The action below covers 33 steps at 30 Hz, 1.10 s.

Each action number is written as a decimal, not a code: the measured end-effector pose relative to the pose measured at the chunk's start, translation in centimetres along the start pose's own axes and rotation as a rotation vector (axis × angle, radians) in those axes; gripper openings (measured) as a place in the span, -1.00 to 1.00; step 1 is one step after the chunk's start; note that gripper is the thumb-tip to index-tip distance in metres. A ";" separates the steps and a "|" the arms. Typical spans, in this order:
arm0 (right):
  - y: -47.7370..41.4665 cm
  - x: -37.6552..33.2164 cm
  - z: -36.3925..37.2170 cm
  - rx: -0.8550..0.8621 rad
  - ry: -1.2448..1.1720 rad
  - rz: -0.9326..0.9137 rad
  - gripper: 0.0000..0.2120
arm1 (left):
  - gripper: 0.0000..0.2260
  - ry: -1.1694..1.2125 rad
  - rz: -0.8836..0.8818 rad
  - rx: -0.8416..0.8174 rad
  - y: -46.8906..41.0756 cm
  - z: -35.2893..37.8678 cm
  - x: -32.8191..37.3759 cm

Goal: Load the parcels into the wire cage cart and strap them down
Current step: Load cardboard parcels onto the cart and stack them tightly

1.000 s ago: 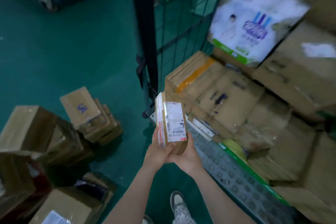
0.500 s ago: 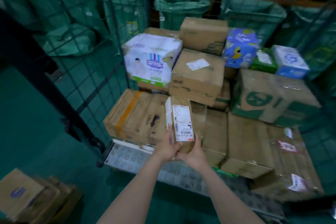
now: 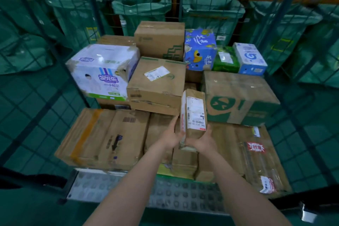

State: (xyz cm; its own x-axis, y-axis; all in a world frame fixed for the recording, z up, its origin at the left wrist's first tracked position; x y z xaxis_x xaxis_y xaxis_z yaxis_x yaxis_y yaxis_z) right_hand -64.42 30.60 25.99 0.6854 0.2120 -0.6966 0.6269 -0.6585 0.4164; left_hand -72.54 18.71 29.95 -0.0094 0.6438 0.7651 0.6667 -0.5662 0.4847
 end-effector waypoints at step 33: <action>-26.2 -8.1 0.0 -0.017 0.084 0.152 0.03 | -0.17 -0.156 -0.630 0.544 -25.3 -19.9 -2.5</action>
State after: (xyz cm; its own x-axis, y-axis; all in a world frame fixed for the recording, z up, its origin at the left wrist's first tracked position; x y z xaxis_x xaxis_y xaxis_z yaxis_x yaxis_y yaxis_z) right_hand -86.34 46.13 20.74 0.8006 0.1709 -0.5743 0.5196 -0.6753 0.5234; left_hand -104.20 21.19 24.23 -0.4233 0.8423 0.3336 0.8374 0.2232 0.4990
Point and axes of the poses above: each hand's wrist, its own y-axis away from the middle knuckle, its own z-axis out of the palm, x = y × z, the point moved 6 cm from there along -y, towards the middle knuckle, and after that the axes turned 6 degrees about -z, right-handed, at the moved point
